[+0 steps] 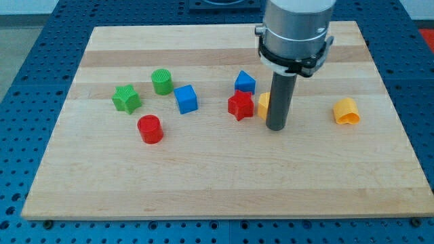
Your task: Move the hexagon into the red star and triangle
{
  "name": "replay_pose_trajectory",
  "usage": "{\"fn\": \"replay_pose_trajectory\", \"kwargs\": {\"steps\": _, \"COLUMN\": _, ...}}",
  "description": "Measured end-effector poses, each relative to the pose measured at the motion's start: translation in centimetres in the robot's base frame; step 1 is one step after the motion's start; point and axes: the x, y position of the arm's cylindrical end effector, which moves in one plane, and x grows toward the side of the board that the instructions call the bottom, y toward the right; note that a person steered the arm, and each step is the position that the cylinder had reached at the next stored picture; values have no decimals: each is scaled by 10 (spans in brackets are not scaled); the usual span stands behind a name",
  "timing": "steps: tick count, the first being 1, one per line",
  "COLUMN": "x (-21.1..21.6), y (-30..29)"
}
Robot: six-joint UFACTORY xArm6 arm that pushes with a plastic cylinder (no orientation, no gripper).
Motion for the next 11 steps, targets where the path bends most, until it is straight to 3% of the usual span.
{"fn": "replay_pose_trajectory", "kwargs": {"steps": 4, "x": -10, "y": 3}}
{"fn": "replay_pose_trajectory", "kwargs": {"steps": 9, "x": -3, "y": 66}}
{"fn": "replay_pose_trajectory", "kwargs": {"steps": 11, "x": -28, "y": 12}}
